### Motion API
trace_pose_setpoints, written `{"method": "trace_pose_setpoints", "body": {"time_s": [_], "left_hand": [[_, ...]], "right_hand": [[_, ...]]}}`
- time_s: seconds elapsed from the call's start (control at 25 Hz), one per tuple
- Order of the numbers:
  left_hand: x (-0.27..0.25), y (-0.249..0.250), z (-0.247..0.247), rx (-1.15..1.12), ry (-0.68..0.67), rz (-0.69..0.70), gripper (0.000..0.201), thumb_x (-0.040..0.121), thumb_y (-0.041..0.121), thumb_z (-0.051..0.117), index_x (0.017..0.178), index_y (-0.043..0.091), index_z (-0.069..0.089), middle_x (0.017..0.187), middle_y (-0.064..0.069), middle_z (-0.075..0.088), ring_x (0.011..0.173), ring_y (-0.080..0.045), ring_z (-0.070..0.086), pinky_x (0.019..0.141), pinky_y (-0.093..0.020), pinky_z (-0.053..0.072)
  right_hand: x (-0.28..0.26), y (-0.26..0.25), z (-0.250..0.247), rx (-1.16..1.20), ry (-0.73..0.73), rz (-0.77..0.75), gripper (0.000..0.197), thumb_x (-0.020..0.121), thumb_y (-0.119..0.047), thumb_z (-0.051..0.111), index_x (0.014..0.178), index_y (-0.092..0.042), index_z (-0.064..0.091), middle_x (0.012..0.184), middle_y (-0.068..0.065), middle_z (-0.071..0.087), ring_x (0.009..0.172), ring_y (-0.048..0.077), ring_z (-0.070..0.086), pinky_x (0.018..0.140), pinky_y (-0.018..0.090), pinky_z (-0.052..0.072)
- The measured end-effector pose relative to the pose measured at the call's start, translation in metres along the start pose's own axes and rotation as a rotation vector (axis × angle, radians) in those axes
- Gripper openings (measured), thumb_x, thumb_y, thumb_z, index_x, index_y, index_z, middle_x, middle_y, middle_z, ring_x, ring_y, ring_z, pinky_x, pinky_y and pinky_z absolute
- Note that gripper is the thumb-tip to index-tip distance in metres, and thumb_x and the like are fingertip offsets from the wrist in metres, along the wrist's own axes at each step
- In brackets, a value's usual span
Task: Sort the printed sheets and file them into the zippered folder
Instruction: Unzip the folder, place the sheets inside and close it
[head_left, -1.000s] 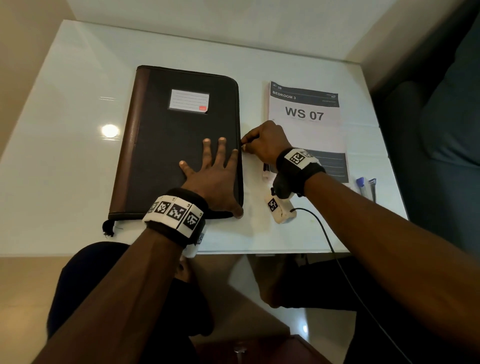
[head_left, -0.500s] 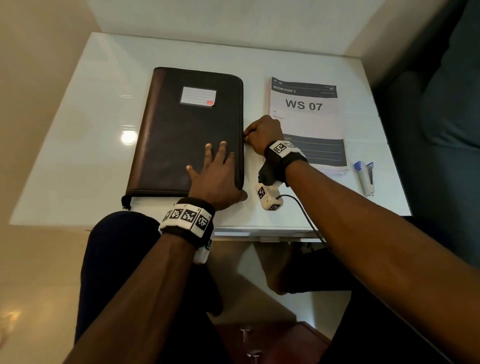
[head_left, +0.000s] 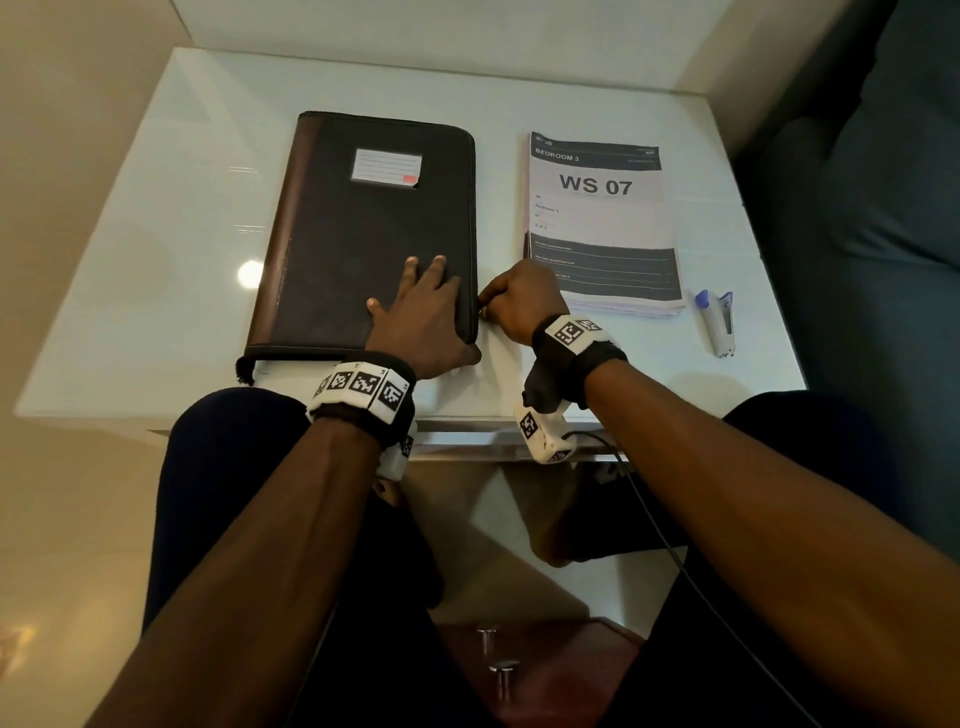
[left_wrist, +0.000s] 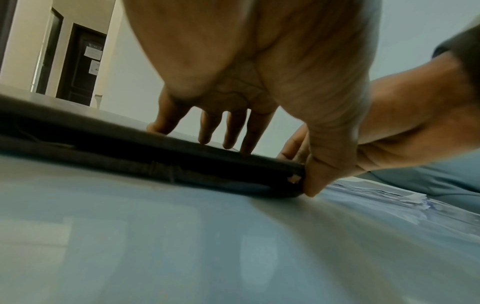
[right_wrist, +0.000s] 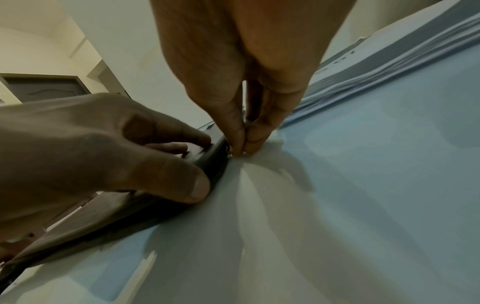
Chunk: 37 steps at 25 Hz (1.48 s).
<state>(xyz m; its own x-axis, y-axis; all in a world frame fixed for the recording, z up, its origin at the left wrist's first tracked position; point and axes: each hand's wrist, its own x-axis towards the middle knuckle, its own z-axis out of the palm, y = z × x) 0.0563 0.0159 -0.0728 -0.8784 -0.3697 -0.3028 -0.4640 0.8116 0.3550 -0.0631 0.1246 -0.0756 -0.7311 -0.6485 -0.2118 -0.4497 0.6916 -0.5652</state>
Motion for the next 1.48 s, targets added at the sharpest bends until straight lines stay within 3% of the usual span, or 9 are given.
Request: {"method": "trace_pose_setpoints", "body": {"time_s": [0.16, 0.32, 0.48, 0.6, 0.68, 1.08, 1.32, 1.48], "left_hand": [[-0.004, -0.003, 0.001, 0.004, 0.004, 0.015, 0.097, 0.079, 0.046, 0.082, 0.157, 0.016, 0.035, 0.173, 0.000, 0.007, 0.160, -0.031, -0.004, 0.112, -0.083, 0.017], [-0.009, -0.007, -0.004, 0.018, -0.020, -0.004, 0.102, 0.075, 0.056, 0.084, 0.158, 0.024, 0.034, 0.173, -0.003, 0.005, 0.159, -0.037, -0.004, 0.114, -0.081, 0.017], [-0.027, -0.027, -0.018, 0.098, -0.095, -0.183, 0.122, 0.064, 0.065, 0.088, 0.160, 0.043, 0.017, 0.173, -0.005, -0.010, 0.155, -0.050, -0.012, 0.109, -0.085, 0.011], [-0.039, -0.060, -0.034, 0.066, -0.098, -0.445, 0.135, 0.057, 0.059, 0.095, 0.160, 0.043, 0.010, 0.172, -0.010, -0.015, 0.152, -0.058, -0.009, 0.111, -0.084, 0.014], [-0.039, -0.077, -0.040, 0.036, -0.100, -0.510, 0.139, 0.052, 0.058, 0.097, 0.159, 0.043, 0.010, 0.171, -0.010, -0.015, 0.150, -0.062, -0.007, 0.112, -0.083, 0.016], [-0.049, -0.062, -0.035, -0.027, -0.058, -0.492, 0.119, 0.054, 0.058, 0.096, 0.151, 0.047, 0.029, 0.171, -0.008, -0.001, 0.148, -0.063, 0.002, 0.107, -0.087, 0.015], [-0.054, -0.057, -0.035, -0.047, -0.031, -0.500, 0.115, 0.056, 0.055, 0.096, 0.151, 0.046, 0.032, 0.171, -0.007, 0.001, 0.150, -0.060, -0.001, 0.107, -0.086, 0.018], [-0.054, -0.055, -0.032, -0.019, -0.011, -0.490, 0.103, 0.050, 0.065, 0.093, 0.137, 0.043, 0.044, 0.167, -0.012, 0.010, 0.149, -0.058, 0.009, 0.110, -0.081, 0.023]], "right_hand": [[-0.025, 0.002, 0.009, 0.034, 0.024, -0.001, 0.017, 0.088, -0.008, 0.071, 0.099, -0.011, 0.083, 0.099, 0.007, 0.079, 0.096, 0.023, 0.071, 0.094, 0.028, 0.053], [-0.040, 0.003, 0.015, 0.091, 0.060, 0.046, 0.018, 0.087, -0.008, 0.070, 0.097, -0.013, 0.083, 0.099, 0.006, 0.079, 0.097, 0.022, 0.069, 0.093, 0.027, 0.052], [-0.051, 0.001, 0.023, 0.218, 0.102, 0.111, 0.019, 0.083, -0.008, 0.071, 0.097, -0.015, 0.083, 0.098, 0.003, 0.080, 0.099, 0.020, 0.069, 0.091, 0.023, 0.049], [-0.051, 0.002, 0.025, 0.341, 0.128, 0.151, 0.020, 0.082, -0.006, 0.071, 0.094, -0.016, 0.083, 0.097, 0.001, 0.079, 0.101, 0.020, 0.068, 0.103, 0.033, 0.051], [-0.052, 0.000, 0.025, 0.363, 0.120, 0.142, 0.021, 0.084, -0.006, 0.069, 0.096, -0.015, 0.083, 0.098, 0.002, 0.079, 0.100, 0.021, 0.069, 0.104, 0.038, 0.052], [-0.062, 0.005, 0.019, 0.217, 0.070, 0.068, 0.021, 0.091, -0.008, 0.066, 0.107, -0.009, 0.080, 0.101, 0.011, 0.078, 0.092, 0.025, 0.072, 0.099, 0.038, 0.056], [-0.075, 0.005, 0.032, 0.402, 0.148, 0.197, 0.013, 0.085, -0.008, 0.072, 0.090, -0.011, 0.083, 0.085, 0.006, 0.079, 0.084, 0.024, 0.073, 0.092, 0.041, 0.060], [-0.089, 0.000, 0.041, 0.536, 0.191, 0.290, 0.007, 0.086, -0.011, 0.075, 0.087, -0.011, 0.082, 0.077, 0.001, 0.076, 0.075, 0.015, 0.071, 0.091, 0.034, 0.060]]}}
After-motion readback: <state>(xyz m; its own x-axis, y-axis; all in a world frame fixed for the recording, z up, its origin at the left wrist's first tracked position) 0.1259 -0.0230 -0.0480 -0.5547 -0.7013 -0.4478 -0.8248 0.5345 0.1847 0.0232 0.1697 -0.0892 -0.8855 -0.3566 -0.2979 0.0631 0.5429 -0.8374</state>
